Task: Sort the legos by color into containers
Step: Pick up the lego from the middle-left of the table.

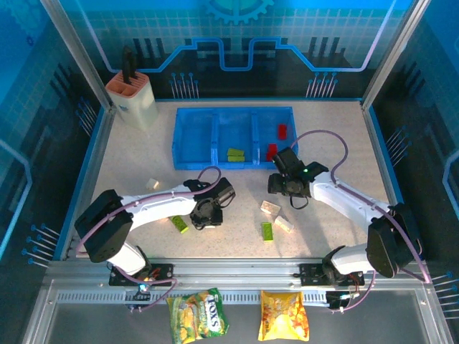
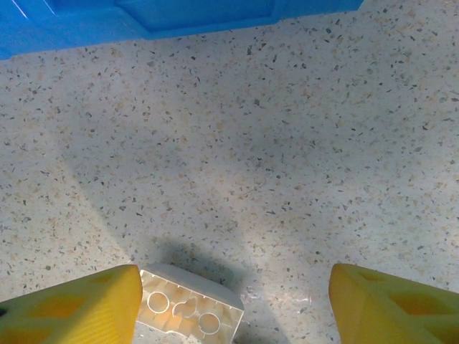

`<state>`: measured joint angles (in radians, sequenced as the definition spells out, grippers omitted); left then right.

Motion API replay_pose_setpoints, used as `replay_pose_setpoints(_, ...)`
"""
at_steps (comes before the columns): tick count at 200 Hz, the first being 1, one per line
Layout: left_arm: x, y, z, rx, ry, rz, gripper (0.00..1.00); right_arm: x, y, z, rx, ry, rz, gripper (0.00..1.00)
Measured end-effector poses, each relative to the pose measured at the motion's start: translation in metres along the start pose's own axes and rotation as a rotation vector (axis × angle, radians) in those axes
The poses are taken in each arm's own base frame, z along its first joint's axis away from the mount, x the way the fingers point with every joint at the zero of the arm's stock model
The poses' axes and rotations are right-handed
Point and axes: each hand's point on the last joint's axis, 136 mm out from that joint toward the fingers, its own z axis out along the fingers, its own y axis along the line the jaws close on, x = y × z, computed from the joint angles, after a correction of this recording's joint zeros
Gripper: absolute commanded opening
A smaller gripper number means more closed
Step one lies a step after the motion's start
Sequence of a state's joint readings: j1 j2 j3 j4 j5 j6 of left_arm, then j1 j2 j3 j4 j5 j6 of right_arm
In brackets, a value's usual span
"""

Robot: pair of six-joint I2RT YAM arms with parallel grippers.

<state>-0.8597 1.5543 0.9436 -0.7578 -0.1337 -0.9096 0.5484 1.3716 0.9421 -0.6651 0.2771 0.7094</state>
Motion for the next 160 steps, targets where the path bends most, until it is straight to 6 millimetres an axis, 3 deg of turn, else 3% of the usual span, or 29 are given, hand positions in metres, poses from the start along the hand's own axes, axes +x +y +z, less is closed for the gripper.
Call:
replay_pose_setpoints(39, -0.012, -0.004, -0.018, 0.023, -0.031, 0.027, 0.35, 0.003, -0.003, -0.001, 0.012, 0.010, -0.002, 0.70)
replay_pose_setpoints(72, -0.033, 0.001, -0.031, 0.043, -0.060, 0.019, 0.35, 0.007, -0.009, -0.003, 0.035, 0.025, 0.002, 0.70)
replay_pose_setpoints(160, -0.126, 0.027, -0.069, 0.075, -0.177, 0.031, 0.35, 0.005, -0.027, -0.033, 0.088, -0.014, 0.044, 0.70)
